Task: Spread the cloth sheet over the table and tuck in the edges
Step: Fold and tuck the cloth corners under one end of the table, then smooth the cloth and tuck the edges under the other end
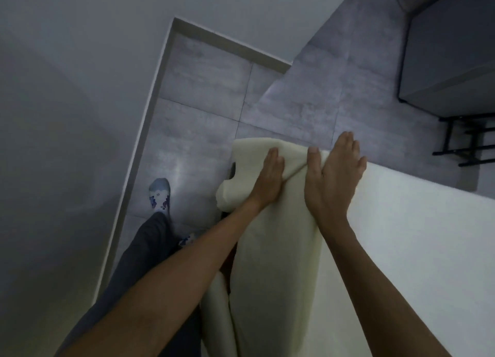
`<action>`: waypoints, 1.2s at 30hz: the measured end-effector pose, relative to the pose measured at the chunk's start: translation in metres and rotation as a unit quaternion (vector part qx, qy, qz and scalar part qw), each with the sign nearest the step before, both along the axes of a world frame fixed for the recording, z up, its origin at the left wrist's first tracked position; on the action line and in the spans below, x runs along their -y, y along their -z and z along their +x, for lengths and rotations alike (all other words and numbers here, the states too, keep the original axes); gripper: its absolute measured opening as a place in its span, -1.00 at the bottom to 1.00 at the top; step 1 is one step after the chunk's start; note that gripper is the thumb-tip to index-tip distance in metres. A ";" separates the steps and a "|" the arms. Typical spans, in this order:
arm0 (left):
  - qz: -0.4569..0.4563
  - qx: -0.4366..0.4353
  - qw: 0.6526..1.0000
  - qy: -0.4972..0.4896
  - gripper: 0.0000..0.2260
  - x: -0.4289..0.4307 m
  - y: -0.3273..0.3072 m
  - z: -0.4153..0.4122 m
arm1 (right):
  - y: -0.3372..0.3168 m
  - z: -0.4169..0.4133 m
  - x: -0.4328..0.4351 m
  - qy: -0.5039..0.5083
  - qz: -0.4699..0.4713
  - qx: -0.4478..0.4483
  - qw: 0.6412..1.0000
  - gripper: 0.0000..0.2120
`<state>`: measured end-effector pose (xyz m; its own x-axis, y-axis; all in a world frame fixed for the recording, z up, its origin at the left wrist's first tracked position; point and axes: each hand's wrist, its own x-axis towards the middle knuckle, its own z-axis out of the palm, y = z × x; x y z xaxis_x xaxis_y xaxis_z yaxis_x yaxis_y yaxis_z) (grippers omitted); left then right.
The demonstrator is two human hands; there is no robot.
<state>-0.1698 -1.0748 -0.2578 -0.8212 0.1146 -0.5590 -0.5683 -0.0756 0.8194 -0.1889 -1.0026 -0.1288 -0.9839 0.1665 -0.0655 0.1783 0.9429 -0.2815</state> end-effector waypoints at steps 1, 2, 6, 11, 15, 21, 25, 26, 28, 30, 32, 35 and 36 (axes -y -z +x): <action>-0.015 -0.013 1.000 0.001 -0.41 0.005 -0.012 -0.002 | -0.002 0.002 -0.001 0.003 -0.018 -0.003 1.000 -0.32; -0.030 -0.038 0.999 -0.010 -0.49 0.010 -0.029 -0.004 | -0.003 0.003 -0.001 0.010 -0.053 -0.011 0.999 -0.33; -0.076 -0.201 0.976 0.034 -0.51 0.021 -0.108 -0.020 | -0.016 0.020 -0.001 0.106 -0.212 -0.103 0.966 -0.46; -0.268 -0.468 0.774 0.331 -0.53 -0.016 -0.168 -0.023 | 0.010 0.082 -0.030 0.201 -0.026 -0.046 0.978 -0.46; -0.327 -0.523 0.567 0.546 -0.48 -0.050 -0.146 -0.013 | 0.001 0.139 -0.039 0.264 0.025 0.024 0.964 -0.40; -0.375 -0.554 0.445 0.595 -0.36 -0.053 -0.134 -0.016 | -0.003 0.250 -0.087 0.377 0.060 0.054 0.923 -0.24; -0.385 -0.527 0.442 0.616 -0.36 -0.053 -0.142 -0.016 | -0.010 0.310 -0.108 0.483 0.048 0.068 0.872 -0.23; -0.387 -0.518 0.442 0.622 -0.35 -0.054 -0.144 -0.016 | -0.012 0.320 -0.111 0.512 0.044 0.072 0.855 -0.23; -0.393 -0.508 0.441 0.627 -0.32 -0.056 -0.147 -0.018 | -0.016 0.332 -0.116 0.564 0.036 0.076 0.821 -0.22; -0.393 -0.502 0.445 0.629 -0.30 -0.057 -0.149 -0.020 | -0.018 0.328 -0.114 0.599 0.020 0.084 0.796 -0.21; -0.384 -0.525 0.428 0.628 -0.29 -0.061 -0.153 -0.029 | -0.019 0.312 -0.109 0.629 0.007 0.066 0.775 -0.20; -0.336 -0.560 0.378 0.656 -0.32 -0.077 -0.157 -0.053 | -0.022 0.266 -0.084 0.626 0.002 0.048 0.778 -0.24; -0.316 -0.572 0.361 0.666 -0.34 -0.085 -0.159 -0.062 | -0.022 0.245 -0.074 0.626 0.009 0.044 0.778 -0.26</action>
